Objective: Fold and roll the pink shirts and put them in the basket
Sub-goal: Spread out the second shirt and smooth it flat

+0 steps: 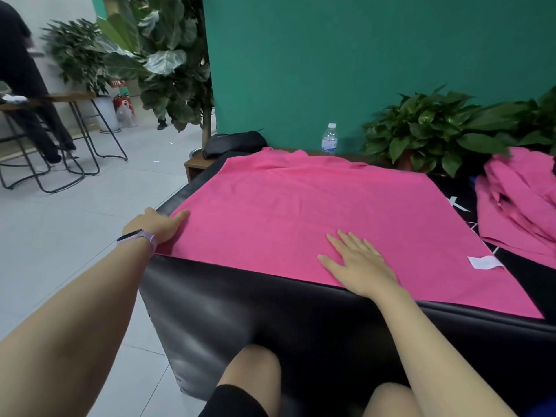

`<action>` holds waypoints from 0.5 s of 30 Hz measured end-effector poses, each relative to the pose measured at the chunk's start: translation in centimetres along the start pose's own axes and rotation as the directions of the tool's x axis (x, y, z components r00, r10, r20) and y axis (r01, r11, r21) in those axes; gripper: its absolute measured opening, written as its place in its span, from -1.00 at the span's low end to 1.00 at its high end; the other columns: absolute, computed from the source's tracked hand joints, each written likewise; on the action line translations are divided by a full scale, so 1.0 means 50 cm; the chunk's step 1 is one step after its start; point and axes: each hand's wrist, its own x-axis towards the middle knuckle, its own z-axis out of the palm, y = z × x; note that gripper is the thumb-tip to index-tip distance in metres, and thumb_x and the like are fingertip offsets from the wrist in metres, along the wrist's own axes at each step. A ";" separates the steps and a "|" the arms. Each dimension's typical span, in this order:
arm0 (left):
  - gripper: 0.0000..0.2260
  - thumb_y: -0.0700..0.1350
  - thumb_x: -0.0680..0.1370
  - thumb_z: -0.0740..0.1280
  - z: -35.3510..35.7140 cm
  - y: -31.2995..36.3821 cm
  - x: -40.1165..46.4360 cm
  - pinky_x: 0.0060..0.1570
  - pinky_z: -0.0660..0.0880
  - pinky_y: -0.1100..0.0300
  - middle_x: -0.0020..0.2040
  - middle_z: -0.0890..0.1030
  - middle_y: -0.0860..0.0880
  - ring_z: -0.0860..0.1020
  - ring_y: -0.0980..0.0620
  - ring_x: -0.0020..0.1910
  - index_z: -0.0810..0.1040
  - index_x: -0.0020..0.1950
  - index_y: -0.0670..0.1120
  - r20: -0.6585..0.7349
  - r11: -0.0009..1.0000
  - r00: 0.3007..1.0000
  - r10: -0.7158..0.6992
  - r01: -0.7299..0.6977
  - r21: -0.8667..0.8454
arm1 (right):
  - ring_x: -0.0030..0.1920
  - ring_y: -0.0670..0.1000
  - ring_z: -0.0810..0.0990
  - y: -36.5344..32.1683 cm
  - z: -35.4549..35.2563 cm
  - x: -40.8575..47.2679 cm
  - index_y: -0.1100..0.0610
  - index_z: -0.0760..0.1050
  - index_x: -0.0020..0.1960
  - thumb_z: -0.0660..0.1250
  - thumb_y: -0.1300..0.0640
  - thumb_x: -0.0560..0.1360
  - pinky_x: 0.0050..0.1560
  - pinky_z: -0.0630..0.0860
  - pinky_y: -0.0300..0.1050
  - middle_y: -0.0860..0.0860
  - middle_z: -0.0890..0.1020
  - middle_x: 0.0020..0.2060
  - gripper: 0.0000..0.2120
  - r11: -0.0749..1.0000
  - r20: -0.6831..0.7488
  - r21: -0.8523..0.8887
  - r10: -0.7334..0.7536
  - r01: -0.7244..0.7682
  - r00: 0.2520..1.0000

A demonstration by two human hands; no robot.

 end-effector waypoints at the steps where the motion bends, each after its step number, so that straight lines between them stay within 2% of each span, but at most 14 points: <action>1: 0.00 0.63 0.30 0.09 -0.002 -0.004 -0.012 0.12 0.41 -0.07 0.30 0.55 -0.23 0.52 -0.29 0.27 0.38 0.40 -0.15 -0.007 1.000 1.000 -0.003 0.003 -0.003 | 0.61 -0.12 -0.19 0.003 -0.001 -0.004 -0.22 -0.14 0.63 -0.20 -0.48 0.55 0.58 -0.26 -0.04 -0.16 -0.14 0.62 -0.28 1.000 0.002 0.000 -0.007 0.007 1.000; 12: -0.09 0.59 0.36 0.08 -0.011 -0.043 -0.084 0.01 0.38 -0.04 0.23 0.57 -0.22 0.54 -0.29 0.21 0.40 0.36 -0.13 -0.053 0.999 0.998 -0.039 0.039 0.003 | 0.61 -0.08 -0.20 0.006 0.006 -0.039 -0.20 -0.16 0.64 -0.26 -0.49 0.53 0.59 -0.23 0.00 -0.14 -0.16 0.62 -0.25 0.998 0.000 -0.030 -0.059 0.059 0.998; 14: -0.21 0.49 0.43 0.13 -0.009 -0.034 -0.103 0.10 0.43 -0.07 0.22 0.54 -0.24 0.52 -0.30 0.20 0.41 0.32 -0.15 -0.130 0.999 0.990 -0.046 0.044 -0.015 | 0.62 -0.09 -0.19 0.005 0.006 -0.037 -0.19 -0.15 0.64 -0.28 -0.49 0.52 0.59 -0.22 0.00 -0.14 -0.15 0.62 -0.23 0.998 -0.006 -0.037 -0.058 0.058 0.998; 15: -0.30 0.40 0.48 0.17 -0.009 -0.026 -0.116 0.15 0.44 -0.10 0.21 0.52 -0.27 0.49 -0.31 0.20 0.42 0.29 -0.18 -0.213 1.000 0.977 -0.021 0.019 -0.013 | 0.62 -0.09 -0.18 0.004 0.006 -0.035 -0.19 -0.14 0.64 -0.28 -0.50 0.51 0.60 -0.22 -0.01 -0.15 -0.14 0.62 -0.23 0.998 -0.007 -0.031 -0.059 0.059 0.998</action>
